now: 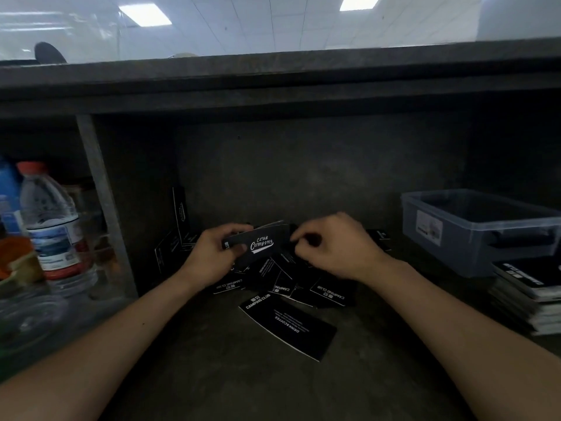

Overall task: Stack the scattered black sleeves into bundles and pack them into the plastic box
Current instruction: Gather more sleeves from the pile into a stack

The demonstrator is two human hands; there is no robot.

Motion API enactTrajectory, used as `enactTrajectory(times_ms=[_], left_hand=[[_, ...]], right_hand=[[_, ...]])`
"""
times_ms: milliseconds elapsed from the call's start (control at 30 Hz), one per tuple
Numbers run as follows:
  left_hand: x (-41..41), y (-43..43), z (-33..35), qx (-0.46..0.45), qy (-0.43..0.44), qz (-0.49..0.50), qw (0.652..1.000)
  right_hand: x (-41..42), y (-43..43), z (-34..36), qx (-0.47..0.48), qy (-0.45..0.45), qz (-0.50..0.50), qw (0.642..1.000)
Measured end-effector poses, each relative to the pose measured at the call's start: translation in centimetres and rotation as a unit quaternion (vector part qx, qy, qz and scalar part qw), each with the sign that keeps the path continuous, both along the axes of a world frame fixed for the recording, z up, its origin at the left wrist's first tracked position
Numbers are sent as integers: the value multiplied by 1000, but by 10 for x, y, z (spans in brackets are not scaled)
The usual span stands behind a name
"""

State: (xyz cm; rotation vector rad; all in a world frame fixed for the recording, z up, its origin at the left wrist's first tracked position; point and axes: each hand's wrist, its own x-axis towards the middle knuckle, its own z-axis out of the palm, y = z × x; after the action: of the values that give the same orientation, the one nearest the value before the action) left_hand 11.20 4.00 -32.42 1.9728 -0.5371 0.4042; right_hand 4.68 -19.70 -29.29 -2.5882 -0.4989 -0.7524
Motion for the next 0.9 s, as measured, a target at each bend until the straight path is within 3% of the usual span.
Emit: enactTrajectory(times_ms=[67, 133, 200, 267, 333, 433, 500, 700, 900], left_hand=[[-3, -2, 2, -17, 10, 0, 1000], [-6, -4, 4, -30, 28, -7, 999], [-11, -6, 6, -34, 50, -18, 998], [-14, -6, 8, -26, 58, -27, 998], [-16, -6, 9, -10, 58, -39, 998], [-18, -6, 8, 16, 50, -63, 997], [-18, -6, 5, 32, 23, -67, 997], [-12, -3, 10, -33, 9, 4, 999], [-11, -2, 6, 46, 67, -26, 996]], right_hand=[[4, -6, 3, 132, -96, 4, 987], [9, -8, 8, 327, -115, 42, 937], [13, -9, 9, 491, -46, 59, 868], [20, -11, 0, 555, 57, 43, 829], [28, -16, -16, 519, 130, 0, 845], [38, -28, -30, 301, 155, -86, 937], [33, -31, -20, 172, 184, -103, 962], [18, -49, 4, 89, 280, -170, 941], [23, -27, -19, 105, 255, -192, 942]])
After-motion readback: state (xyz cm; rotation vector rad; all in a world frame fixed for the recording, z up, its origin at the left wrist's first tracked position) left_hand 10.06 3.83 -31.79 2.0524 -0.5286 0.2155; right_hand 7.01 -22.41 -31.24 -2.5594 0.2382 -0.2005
